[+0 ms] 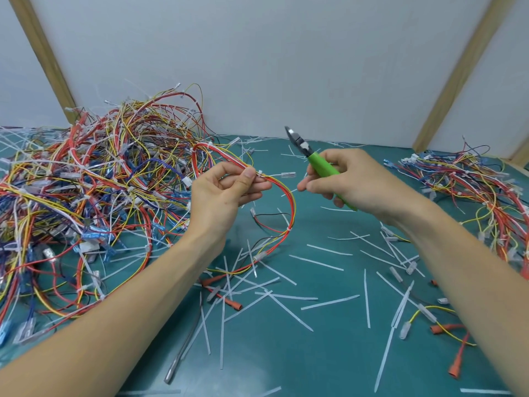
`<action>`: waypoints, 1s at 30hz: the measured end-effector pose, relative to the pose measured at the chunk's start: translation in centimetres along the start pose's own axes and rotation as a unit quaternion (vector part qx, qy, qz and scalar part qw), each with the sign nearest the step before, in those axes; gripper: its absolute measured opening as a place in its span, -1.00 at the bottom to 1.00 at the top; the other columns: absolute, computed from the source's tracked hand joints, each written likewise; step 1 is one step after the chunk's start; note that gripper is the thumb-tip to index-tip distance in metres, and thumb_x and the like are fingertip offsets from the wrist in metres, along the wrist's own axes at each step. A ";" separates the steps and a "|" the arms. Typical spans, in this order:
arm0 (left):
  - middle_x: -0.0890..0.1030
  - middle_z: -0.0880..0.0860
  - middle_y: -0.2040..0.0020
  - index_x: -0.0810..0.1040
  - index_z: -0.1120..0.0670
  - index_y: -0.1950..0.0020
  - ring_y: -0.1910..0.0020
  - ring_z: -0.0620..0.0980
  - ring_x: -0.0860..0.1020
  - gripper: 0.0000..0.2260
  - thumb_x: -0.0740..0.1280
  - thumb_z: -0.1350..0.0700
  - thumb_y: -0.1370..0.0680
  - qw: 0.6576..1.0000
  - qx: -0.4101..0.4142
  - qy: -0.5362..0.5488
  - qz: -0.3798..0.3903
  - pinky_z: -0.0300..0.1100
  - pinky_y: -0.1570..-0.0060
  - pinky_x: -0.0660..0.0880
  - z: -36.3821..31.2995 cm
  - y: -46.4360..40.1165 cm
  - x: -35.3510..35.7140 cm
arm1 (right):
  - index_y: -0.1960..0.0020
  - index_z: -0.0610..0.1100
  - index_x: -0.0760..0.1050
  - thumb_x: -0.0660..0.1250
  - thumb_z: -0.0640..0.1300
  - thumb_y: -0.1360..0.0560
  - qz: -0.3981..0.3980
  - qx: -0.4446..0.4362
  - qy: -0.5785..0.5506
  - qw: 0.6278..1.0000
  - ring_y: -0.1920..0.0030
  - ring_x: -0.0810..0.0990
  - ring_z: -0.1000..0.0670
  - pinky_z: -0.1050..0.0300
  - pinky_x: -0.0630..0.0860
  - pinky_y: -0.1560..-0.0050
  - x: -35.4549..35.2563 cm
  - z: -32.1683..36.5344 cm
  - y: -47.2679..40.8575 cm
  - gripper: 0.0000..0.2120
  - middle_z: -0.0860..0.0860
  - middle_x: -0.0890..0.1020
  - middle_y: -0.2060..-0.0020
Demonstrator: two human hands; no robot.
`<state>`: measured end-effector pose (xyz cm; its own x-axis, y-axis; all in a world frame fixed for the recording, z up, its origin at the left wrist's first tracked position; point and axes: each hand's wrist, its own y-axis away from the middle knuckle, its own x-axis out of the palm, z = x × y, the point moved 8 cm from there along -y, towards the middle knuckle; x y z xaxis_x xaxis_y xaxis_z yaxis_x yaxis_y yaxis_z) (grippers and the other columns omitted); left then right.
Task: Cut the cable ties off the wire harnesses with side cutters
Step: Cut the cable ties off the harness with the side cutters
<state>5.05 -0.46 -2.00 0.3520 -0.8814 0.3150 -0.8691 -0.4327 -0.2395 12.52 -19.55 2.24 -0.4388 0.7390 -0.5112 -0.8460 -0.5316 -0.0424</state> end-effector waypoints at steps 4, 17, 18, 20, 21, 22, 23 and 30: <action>0.73 0.11 0.19 0.52 0.19 0.07 0.14 0.03 0.73 -0.92 0.36 0.23 -0.60 1.000 -0.002 0.003 0.000 -0.23 0.20 0.63 0.0 0.0 0.1 | 0.03 -0.14 0.57 0.52 -0.24 -0.48 0.032 -0.014 0.020 0.999 0.42 0.52 0.23 0.41 0.40 0.37 1.7 0.0 0.0 -0.86 0.08 0.74 0.23; 0.73 0.11 0.19 0.56 0.19 0.03 0.13 0.03 0.73 -0.91 0.39 0.17 -0.59 1.000 -0.003 -0.001 -0.008 -0.20 0.22 0.63 -0.1 0.0 -0.2 | 0.06 -0.09 0.60 0.53 -0.26 -0.46 0.010 -0.050 0.053 0.997 0.11 0.72 0.06 0.20 0.59 -0.03 2.2 0.4 0.1 -0.85 0.09 0.75 0.21; 0.73 0.11 0.19 0.56 0.19 0.03 0.13 0.04 0.73 -0.91 0.40 0.17 -0.59 1.000 -0.002 -0.002 -0.008 -0.20 0.22 0.63 -0.1 0.0 -0.2 | 0.06 -0.09 0.60 0.53 -0.26 -0.45 0.011 -0.051 0.052 0.997 0.15 0.70 0.08 0.22 0.58 -0.01 2.2 0.4 0.1 -0.85 0.09 0.75 0.21; 0.73 0.11 0.20 0.56 0.18 0.03 0.13 0.05 0.73 -0.90 0.40 0.16 -0.59 1.000 -0.001 -0.005 -0.007 -0.19 0.22 0.63 -0.1 0.0 -0.2 | 0.07 -0.09 0.59 0.53 -0.26 -0.45 0.015 -0.053 0.053 0.997 0.21 0.64 0.13 0.27 0.55 0.09 2.3 0.5 0.1 -0.85 0.08 0.74 0.22; 0.73 0.12 0.20 0.56 0.18 0.03 0.13 0.05 0.73 -0.90 0.40 0.16 -0.59 1.000 -0.001 -0.006 -0.006 -0.18 0.23 0.63 0.0 0.0 -0.2 | 0.08 -0.09 0.59 0.52 -0.26 -0.45 0.017 -0.055 0.054 0.997 0.23 0.62 0.14 0.30 0.52 0.14 2.3 0.5 0.1 -0.85 0.09 0.74 0.24; 0.73 0.12 0.20 0.56 0.18 0.03 0.13 0.05 0.73 -0.90 0.40 0.16 -0.59 1.000 -0.001 -0.006 -0.005 -0.18 0.23 0.63 0.0 0.0 -0.2 | 0.09 -0.08 0.59 0.52 -0.26 -0.45 0.019 -0.057 0.055 0.997 0.25 0.60 0.14 0.32 0.49 0.17 2.4 0.6 0.1 -0.85 0.10 0.73 0.26; 0.73 0.12 0.19 0.56 0.18 0.03 0.12 0.05 0.73 -0.90 0.40 0.15 -0.59 1.000 -0.001 -0.008 -0.005 -0.18 0.23 0.63 0.0 0.0 -0.1 | 0.10 -0.07 0.59 0.52 -0.27 -0.45 0.021 -0.058 0.055 0.997 0.26 0.59 0.15 0.33 0.48 0.18 2.4 0.6 0.1 -0.84 0.12 0.72 0.28; 0.72 0.08 0.20 0.58 0.14 0.05 0.14 0.04 0.73 -0.91 0.41 0.14 -0.59 1.000 -0.002 -0.021 -0.003 -0.19 0.28 0.62 0.0 0.1 -0.1 | 0.13 -0.03 0.57 0.51 -0.27 -0.44 0.019 -0.068 0.064 0.995 0.31 0.56 0.16 0.31 0.46 0.22 2.3 0.8 0.1 -0.82 0.14 0.70 0.30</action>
<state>4.98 -0.41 -2.06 0.3723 -0.8858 0.2771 -0.8679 -0.4380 -0.2341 11.13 -17.57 1.77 -0.4197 0.6634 -0.6195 -0.7773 -0.6151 -0.1321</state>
